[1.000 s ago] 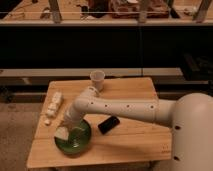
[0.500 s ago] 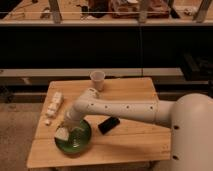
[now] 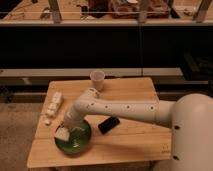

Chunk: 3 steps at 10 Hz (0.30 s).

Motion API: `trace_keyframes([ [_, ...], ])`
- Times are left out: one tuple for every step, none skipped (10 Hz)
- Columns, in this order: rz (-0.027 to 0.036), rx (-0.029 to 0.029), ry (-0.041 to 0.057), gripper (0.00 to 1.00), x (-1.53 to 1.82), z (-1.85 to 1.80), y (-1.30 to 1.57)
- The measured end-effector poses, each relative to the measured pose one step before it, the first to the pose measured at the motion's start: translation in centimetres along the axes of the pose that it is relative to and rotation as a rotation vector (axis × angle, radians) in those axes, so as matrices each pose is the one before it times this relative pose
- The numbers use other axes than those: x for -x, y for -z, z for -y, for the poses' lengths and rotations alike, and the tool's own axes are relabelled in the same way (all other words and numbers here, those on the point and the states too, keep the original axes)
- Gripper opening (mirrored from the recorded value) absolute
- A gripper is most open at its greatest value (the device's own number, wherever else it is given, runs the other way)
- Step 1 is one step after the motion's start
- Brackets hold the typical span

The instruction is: Place the white sponge in the ceramic bowl

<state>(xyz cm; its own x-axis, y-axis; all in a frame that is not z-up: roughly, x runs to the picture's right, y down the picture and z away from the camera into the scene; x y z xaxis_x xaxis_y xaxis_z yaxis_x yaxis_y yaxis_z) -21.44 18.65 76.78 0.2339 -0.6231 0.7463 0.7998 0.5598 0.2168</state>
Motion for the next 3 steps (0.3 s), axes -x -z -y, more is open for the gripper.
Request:
trace_keyframes([
  [0.00126, -0.00053, 0.00033, 0.80, -0.020, 0.007, 0.029],
  [0.00178, 0.00033, 0.00075, 0.80, -0.002, -0.043, -0.021],
  [0.00099, -0.00069, 0.00241, 0.80, 0.023, 0.056, 0.007],
])
